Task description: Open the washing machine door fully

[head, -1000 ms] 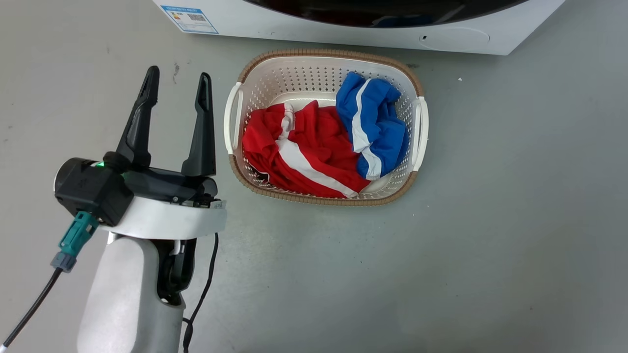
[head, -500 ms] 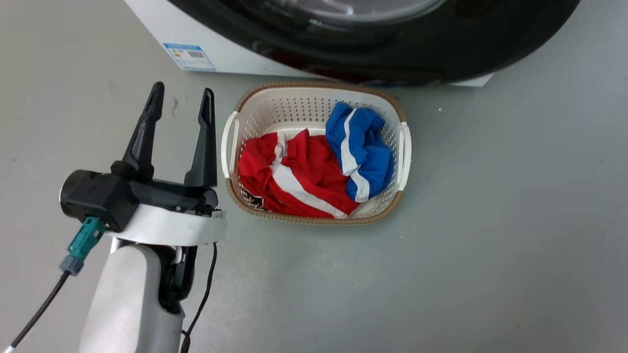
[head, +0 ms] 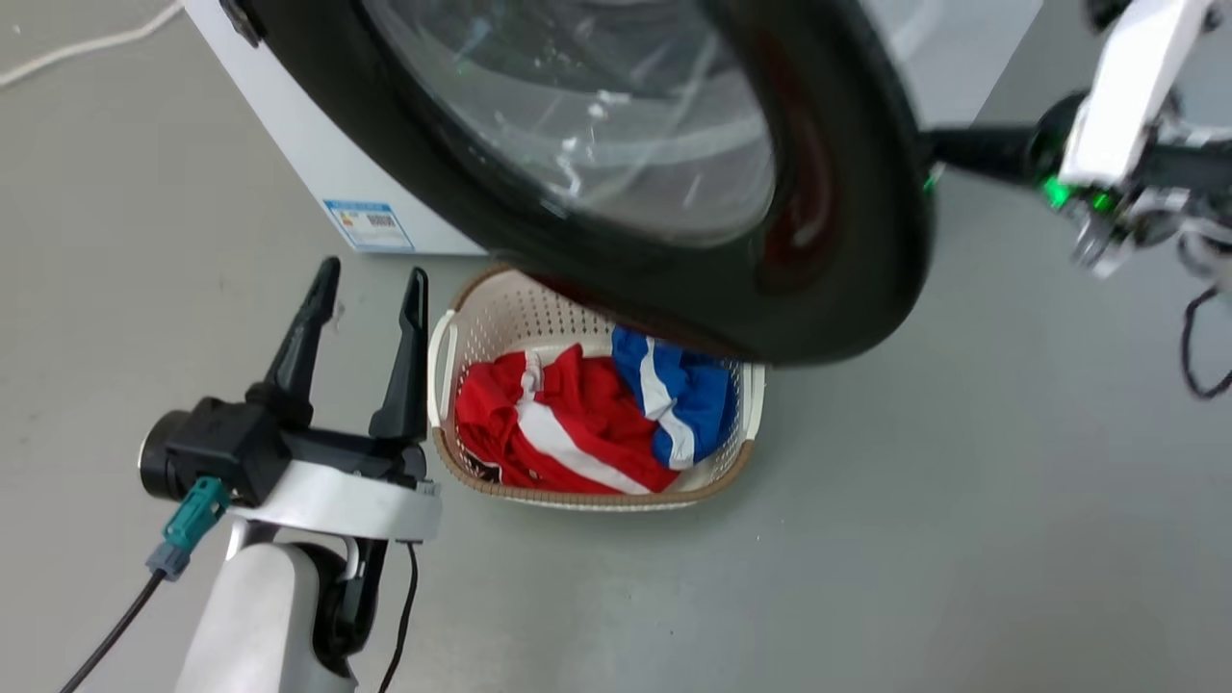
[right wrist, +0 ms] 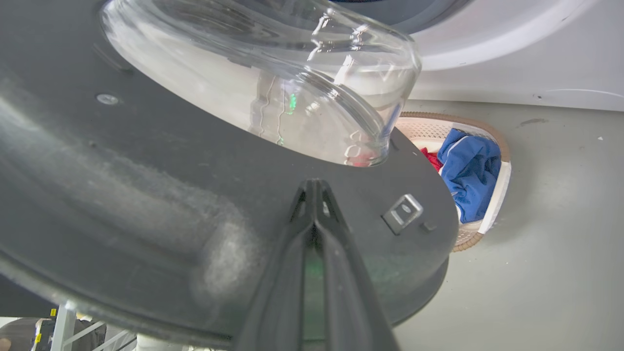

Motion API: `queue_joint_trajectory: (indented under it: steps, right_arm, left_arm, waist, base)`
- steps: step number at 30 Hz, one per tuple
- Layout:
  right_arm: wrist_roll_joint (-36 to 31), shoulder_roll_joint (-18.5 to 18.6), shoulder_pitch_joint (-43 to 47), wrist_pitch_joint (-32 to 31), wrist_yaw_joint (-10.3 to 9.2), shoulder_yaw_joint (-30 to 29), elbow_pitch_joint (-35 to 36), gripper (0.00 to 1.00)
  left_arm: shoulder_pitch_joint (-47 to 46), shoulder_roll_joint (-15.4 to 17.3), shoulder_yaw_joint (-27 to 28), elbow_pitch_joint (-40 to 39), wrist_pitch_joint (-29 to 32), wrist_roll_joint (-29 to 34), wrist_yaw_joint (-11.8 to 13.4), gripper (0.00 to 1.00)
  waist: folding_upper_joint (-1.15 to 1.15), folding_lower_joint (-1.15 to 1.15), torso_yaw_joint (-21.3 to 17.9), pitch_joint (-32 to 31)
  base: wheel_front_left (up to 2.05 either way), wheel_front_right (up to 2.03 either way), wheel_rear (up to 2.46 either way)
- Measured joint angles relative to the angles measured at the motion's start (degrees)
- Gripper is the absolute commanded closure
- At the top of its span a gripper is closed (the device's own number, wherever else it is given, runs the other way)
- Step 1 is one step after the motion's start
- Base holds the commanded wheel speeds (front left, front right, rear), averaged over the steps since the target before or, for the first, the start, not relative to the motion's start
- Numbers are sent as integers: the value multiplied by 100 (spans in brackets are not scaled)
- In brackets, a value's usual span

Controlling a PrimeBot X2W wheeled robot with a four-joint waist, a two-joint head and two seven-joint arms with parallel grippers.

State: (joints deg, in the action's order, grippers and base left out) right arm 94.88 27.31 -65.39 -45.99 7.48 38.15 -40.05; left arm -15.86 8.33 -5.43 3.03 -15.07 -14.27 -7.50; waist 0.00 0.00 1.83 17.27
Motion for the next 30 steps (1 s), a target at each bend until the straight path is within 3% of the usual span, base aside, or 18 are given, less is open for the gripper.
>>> queue_joint_trajectory:
  steps: [14,30]
  right_arm:
    - [314,-132,1323,113,-1,516,1370,100]
    - [588,-523,1874,772,0,937,1779,100]
  left_arm:
    - [427,60,-180,294,0,-108,0,0]
    - [739,114,-383,490,0,-213,0,0]
  waist:
    - [0,-1,105,-805]
    - [0,-1,349,-1212]
  base:
    - [0,0,0]
    - [0,0,0]
